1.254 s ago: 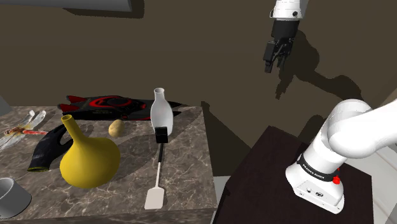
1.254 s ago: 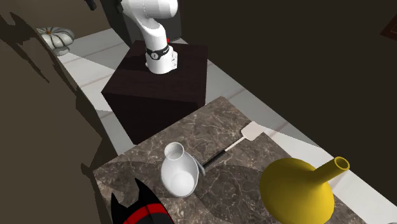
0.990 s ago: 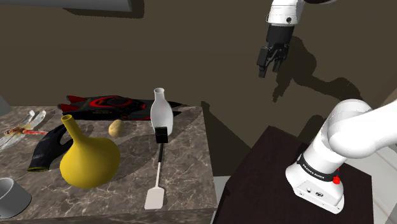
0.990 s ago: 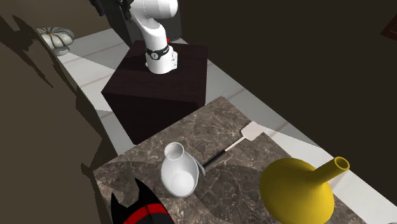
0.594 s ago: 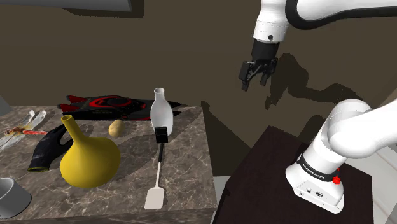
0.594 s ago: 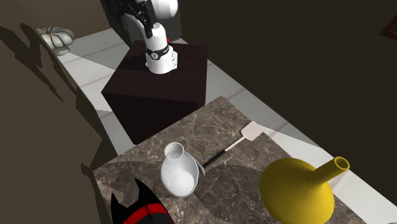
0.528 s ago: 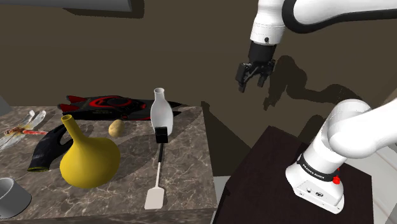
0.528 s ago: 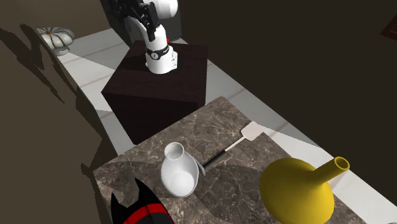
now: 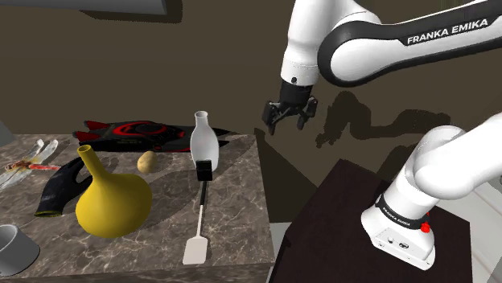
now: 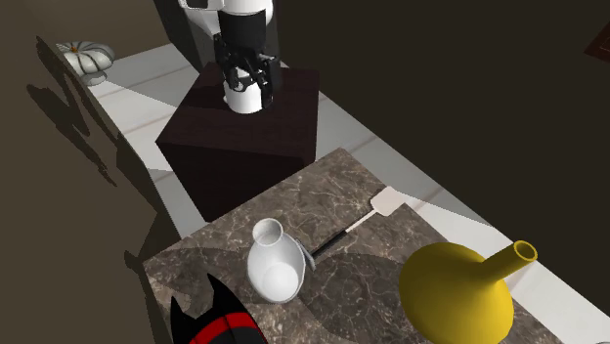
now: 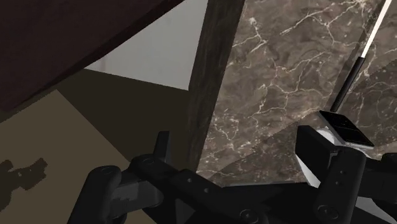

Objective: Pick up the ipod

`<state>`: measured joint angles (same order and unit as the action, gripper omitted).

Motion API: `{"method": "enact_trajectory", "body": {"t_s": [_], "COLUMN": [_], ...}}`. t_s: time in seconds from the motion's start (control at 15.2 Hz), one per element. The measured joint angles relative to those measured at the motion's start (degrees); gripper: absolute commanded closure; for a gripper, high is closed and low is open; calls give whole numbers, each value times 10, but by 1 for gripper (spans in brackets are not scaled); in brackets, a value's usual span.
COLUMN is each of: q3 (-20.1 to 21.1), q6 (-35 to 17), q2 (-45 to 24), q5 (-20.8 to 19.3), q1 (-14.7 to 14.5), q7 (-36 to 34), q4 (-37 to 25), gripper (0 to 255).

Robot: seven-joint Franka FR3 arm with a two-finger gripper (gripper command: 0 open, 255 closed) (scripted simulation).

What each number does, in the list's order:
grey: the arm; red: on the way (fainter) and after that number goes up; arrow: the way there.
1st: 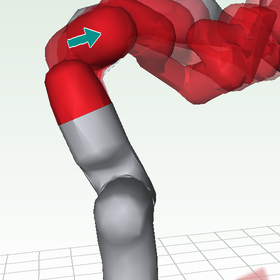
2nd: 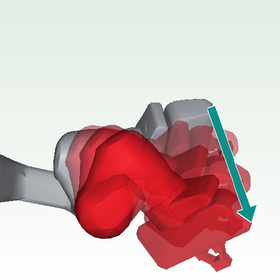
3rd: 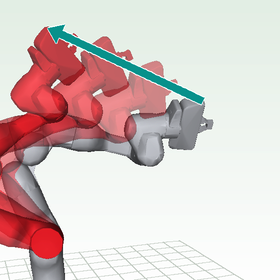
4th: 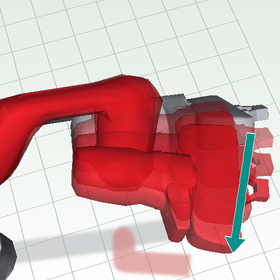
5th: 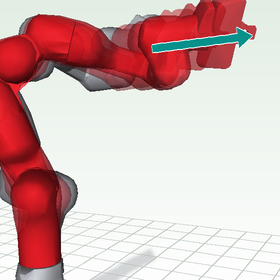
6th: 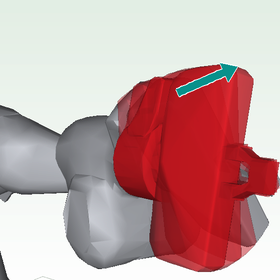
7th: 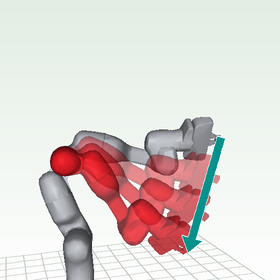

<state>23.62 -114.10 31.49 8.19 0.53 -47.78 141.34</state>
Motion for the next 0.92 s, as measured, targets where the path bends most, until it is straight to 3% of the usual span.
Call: {"method": "enact_trajectory", "body": {"t_s": [0.26, 0.46, 0.73, 0.92], "q3": [71, 125, 190, 210], "q6": [-63, -97, -121, -114], "q2": [-74, -139, -254, -364], "q5": [-30, -77, -188, -305], "q1": [29, 58, 97, 97], "q7": [-111, -207, -359, -485], "q4": [-27, -60, -125, -191], "gripper": [0, 0, 0, 0]}}
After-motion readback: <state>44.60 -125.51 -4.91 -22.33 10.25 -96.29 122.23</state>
